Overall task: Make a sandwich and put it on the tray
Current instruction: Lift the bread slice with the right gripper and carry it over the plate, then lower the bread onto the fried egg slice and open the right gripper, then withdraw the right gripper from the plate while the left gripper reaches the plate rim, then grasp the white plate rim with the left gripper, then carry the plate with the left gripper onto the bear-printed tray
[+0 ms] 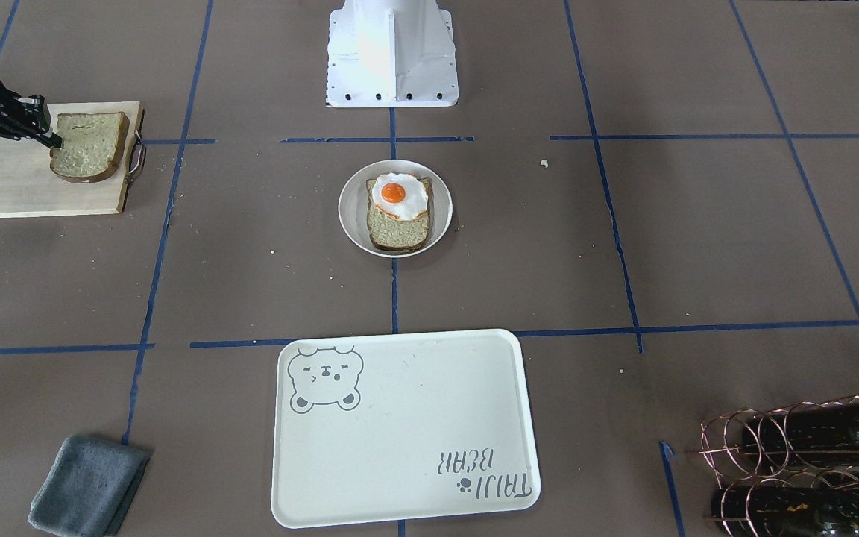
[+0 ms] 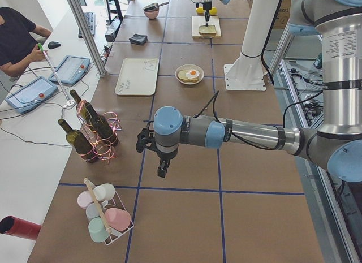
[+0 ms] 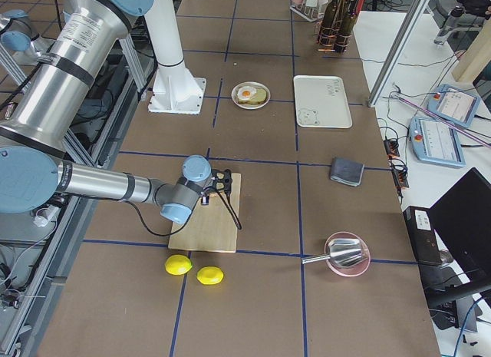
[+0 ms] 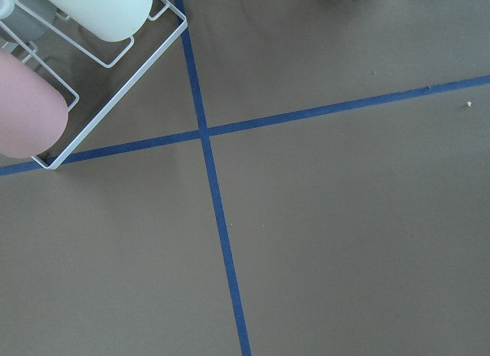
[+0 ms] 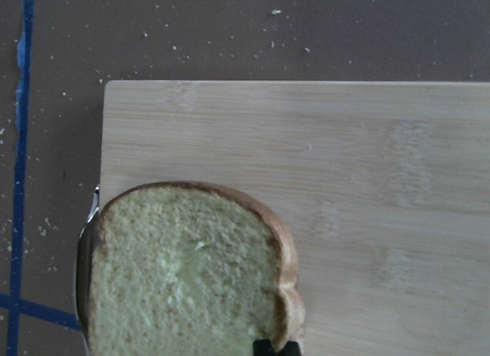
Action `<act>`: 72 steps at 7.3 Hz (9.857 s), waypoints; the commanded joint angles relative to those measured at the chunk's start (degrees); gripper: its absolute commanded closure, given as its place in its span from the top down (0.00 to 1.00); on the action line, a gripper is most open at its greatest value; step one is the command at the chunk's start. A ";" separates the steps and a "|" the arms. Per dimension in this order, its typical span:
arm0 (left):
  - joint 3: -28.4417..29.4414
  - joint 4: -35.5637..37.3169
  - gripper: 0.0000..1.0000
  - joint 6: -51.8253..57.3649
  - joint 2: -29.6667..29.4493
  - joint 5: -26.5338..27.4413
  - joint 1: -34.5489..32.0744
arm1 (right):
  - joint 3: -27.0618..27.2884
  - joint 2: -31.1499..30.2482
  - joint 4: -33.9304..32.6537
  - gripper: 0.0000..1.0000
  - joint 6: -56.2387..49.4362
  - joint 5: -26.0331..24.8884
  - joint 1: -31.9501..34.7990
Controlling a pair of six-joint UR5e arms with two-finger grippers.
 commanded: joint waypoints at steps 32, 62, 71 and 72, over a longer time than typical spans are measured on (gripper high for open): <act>0.53 -5.62 1.00 -2.53 0.01 -10.12 3.05 | -11.92 55.16 -11.72 1.00 38.93 -4.10 -9.21; 18.66 -37.53 0.00 -124.32 -45.21 32.62 60.83 | -2.06 19.30 -17.81 1.00 6.26 14.98 21.04; 44.65 -43.94 0.35 -125.27 -57.91 36.00 52.65 | -0.30 17.01 -16.04 1.00 6.26 14.98 21.04; 44.47 -44.03 0.36 -124.55 -57.91 36.00 52.56 | -0.39 17.01 -16.04 1.00 6.26 14.89 20.95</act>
